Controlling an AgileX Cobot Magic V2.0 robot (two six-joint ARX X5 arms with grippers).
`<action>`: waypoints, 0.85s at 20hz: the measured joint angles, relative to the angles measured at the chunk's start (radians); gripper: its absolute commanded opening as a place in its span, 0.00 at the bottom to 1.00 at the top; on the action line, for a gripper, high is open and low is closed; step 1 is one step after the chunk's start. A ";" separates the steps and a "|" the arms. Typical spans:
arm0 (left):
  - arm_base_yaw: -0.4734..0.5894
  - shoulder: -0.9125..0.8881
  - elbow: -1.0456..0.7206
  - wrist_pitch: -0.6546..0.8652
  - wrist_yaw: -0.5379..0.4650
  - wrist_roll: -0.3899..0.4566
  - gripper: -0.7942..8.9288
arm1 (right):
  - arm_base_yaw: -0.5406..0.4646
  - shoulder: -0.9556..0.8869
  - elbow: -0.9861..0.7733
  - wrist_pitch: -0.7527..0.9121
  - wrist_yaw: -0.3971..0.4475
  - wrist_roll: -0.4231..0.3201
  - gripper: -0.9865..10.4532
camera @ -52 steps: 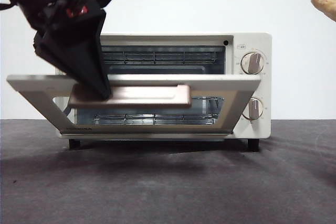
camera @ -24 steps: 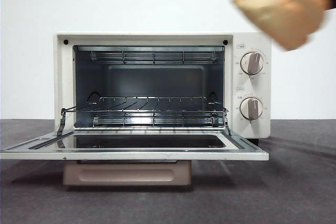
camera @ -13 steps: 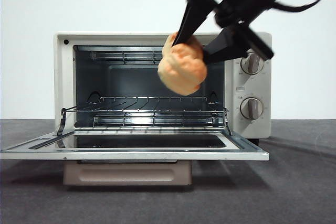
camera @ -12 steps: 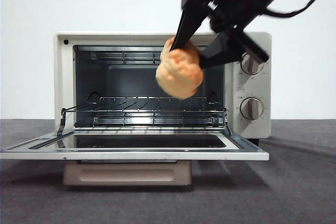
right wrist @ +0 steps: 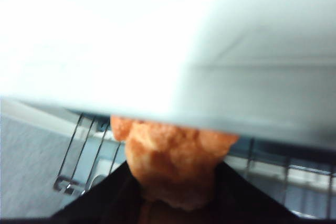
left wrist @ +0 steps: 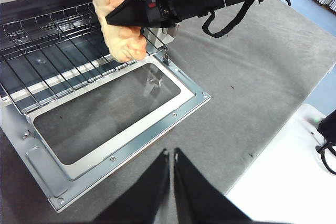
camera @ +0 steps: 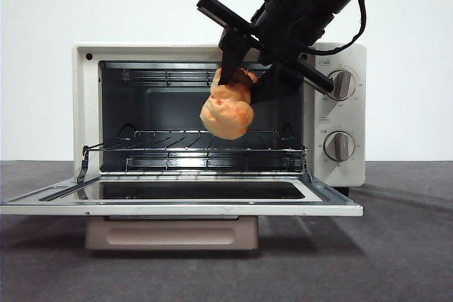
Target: The left arm flap open the oven, the right arm pick bread and place it into oven, the left arm flap close the oven
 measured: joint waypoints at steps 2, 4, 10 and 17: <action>0.000 0.000 0.000 0.000 0.000 0.000 0.10 | 0.000 0.000 0.000 0.000 0.018 0.002 0.21; 0.000 0.000 0.000 0.000 0.000 0.000 0.10 | 0.000 0.000 0.000 0.000 0.032 0.003 0.21; 0.000 0.000 0.000 0.000 0.000 0.000 0.10 | 0.000 0.009 0.001 0.005 0.052 0.004 0.31; 0.000 0.000 0.000 0.000 0.000 0.000 0.10 | 0.003 0.033 0.002 0.011 0.071 0.000 0.41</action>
